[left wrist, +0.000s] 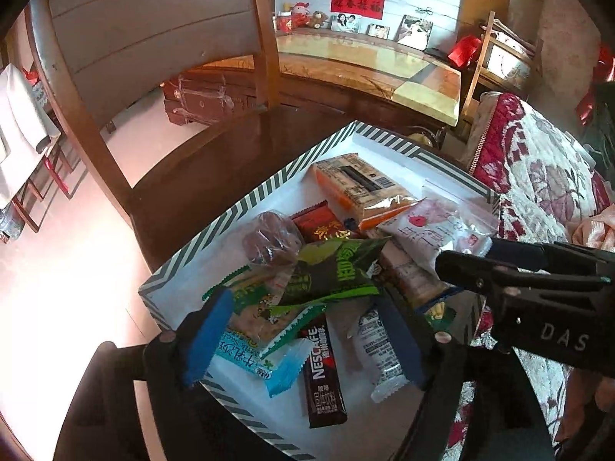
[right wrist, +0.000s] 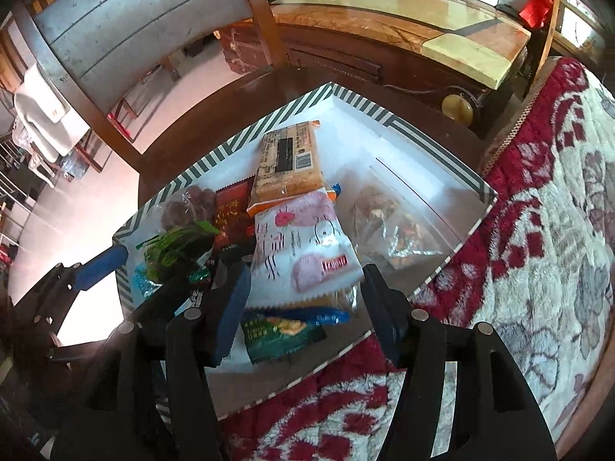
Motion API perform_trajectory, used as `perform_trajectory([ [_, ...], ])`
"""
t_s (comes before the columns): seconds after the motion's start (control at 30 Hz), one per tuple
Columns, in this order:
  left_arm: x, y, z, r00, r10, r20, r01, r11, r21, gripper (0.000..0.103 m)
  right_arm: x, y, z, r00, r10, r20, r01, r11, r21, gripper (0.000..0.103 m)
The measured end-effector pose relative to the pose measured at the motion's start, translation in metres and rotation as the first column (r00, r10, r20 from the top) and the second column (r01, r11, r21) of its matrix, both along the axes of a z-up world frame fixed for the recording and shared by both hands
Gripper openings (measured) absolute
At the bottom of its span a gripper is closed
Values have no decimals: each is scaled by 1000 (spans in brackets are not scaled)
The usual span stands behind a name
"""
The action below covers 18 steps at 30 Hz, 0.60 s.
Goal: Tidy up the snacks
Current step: 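Open both grippers to drop the two packets into the box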
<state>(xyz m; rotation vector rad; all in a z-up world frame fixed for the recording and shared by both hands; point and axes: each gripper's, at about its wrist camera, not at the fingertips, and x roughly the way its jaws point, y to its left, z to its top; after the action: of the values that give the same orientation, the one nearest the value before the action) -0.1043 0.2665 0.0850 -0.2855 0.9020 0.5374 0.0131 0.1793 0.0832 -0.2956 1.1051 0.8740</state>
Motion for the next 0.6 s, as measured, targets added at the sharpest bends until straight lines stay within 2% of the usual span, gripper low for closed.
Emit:
perform_trajectory([
  [0.27, -8, -18, 16, 998, -29, 59, 25, 997, 66, 84, -14, -34, 17, 997, -63, 48, 59, 995, 77, 60],
  [0.4, -13, -32, 26, 994, -54, 95, 44, 993, 106, 100, -21, -58, 28, 991, -102, 81, 93, 990, 110, 60],
  [0.5, -15, -42, 31, 993, -70, 94, 56, 989, 139, 101, -27, -77, 30, 988, -128, 83, 117, 985, 123, 60],
  [0.6, -16, -49, 34, 991, -88, 101, 73, 988, 138, 101, -29, -95, 29, 986, -147, 78, 137, 982, 129, 60],
])
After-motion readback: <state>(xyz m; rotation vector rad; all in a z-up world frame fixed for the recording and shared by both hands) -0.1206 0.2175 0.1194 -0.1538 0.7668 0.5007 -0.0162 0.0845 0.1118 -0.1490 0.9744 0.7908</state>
